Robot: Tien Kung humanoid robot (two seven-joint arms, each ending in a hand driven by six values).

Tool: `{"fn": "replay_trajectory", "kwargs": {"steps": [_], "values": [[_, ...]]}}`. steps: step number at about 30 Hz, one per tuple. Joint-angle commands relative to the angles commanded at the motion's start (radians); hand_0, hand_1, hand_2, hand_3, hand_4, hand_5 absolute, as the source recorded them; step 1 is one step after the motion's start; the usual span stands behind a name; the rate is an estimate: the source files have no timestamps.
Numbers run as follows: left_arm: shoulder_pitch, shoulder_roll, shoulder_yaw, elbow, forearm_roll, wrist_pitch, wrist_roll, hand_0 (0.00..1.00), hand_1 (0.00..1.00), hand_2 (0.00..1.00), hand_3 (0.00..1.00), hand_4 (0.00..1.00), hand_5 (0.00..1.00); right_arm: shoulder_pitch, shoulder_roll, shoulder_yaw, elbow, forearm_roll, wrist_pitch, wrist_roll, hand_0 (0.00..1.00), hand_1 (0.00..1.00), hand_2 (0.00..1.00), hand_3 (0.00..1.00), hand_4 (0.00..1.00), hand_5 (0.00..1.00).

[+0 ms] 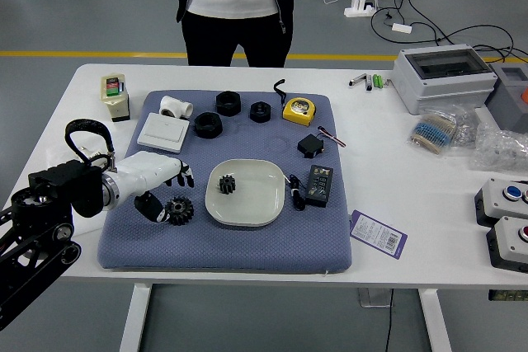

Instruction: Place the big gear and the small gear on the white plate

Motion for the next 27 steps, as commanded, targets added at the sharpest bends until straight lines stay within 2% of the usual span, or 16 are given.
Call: {"fn": "replay_trajectory", "kwargs": {"steps": [9,21,22,27], "values": [[-0.006,-0.017,0.016,0.039,-0.004,0.009,-0.007,0.505,0.656,0.709,0.738,0.938,0.011,0.006,-0.002,0.004,0.000,-0.004,0.000,0.000,0.619,0.626,0.725,0.545,0.760,0.720],[-0.001,-0.021,0.027,0.056,0.003,0.024,-0.015,0.497,0.652,0.707,0.720,0.921,0.024,0.010,-0.004,0.004,-0.001,-0.003,0.001,0.000,0.617,0.626,0.725,0.545,0.757,0.719],[-0.002,-0.021,0.028,0.057,0.003,0.023,-0.015,0.493,0.643,0.673,0.684,0.870,0.018,0.010,-0.004,0.005,-0.001,-0.004,0.001,0.001,0.618,0.625,0.725,0.544,0.756,0.718],[-0.003,-0.020,0.028,0.067,0.005,0.022,-0.013,0.493,0.643,0.673,0.684,0.870,0.018,0.011,-0.003,0.006,-0.001,-0.003,0.000,0.001,0.618,0.625,0.725,0.544,0.756,0.718]]}}
